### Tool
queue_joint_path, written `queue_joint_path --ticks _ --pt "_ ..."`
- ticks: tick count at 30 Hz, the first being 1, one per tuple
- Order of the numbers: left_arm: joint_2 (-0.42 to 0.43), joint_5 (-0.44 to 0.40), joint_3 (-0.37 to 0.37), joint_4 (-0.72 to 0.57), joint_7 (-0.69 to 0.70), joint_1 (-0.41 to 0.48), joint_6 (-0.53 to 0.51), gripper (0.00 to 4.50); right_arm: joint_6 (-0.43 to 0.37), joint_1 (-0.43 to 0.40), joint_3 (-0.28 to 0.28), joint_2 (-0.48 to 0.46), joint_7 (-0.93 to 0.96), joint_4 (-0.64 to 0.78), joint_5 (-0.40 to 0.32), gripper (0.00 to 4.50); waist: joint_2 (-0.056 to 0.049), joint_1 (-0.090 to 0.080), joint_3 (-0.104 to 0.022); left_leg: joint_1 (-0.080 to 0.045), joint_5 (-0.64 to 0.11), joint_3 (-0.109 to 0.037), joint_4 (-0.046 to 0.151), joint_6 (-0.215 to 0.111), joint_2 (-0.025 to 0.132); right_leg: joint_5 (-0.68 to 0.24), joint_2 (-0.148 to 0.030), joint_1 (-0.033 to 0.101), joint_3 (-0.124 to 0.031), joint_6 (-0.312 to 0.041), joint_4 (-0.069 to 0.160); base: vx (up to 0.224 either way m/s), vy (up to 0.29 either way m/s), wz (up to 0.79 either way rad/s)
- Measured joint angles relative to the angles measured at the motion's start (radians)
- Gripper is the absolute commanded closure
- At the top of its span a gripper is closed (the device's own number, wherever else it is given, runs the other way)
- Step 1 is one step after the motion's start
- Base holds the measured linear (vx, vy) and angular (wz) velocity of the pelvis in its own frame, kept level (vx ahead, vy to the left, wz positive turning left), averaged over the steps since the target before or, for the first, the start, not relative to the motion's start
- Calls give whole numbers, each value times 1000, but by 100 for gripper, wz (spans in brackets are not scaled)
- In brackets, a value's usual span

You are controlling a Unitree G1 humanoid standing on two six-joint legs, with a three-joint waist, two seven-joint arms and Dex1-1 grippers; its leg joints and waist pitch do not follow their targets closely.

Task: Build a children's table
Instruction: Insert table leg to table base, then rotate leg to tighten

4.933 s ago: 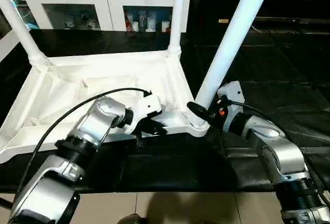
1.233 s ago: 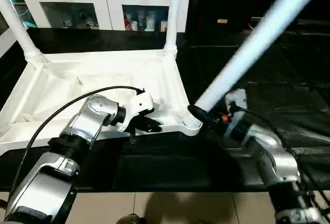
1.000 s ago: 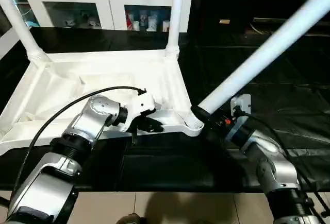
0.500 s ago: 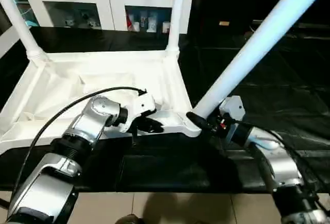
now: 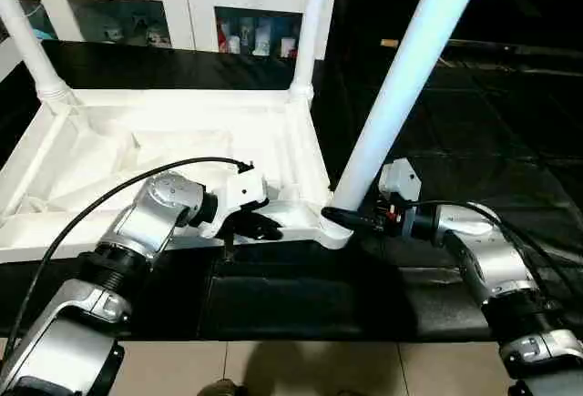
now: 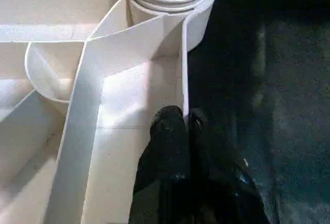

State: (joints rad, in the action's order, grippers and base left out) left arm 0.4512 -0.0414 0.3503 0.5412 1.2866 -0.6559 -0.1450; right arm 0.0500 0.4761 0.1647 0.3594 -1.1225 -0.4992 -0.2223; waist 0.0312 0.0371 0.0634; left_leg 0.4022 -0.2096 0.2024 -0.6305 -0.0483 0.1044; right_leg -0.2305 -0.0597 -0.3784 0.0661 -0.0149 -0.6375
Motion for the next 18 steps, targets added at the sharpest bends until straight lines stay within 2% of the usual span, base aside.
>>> queue_joint_path --ticks 8,18 --pt "10 -5 17 -15 42 -3 9 450 4 -10 0 11 -61 8 -21 257 -6 4 3 -2 0 0 4 0 0 0 0 2 0 0 4 0 0 0" --pt "15 -6 30 -16 74 -6 18 450 1 -28 0 -1 -83 36 -22 257 -17 8 9 -14 0 0 14 2 0 -3 1 11 1 -4 9 0 0 0"
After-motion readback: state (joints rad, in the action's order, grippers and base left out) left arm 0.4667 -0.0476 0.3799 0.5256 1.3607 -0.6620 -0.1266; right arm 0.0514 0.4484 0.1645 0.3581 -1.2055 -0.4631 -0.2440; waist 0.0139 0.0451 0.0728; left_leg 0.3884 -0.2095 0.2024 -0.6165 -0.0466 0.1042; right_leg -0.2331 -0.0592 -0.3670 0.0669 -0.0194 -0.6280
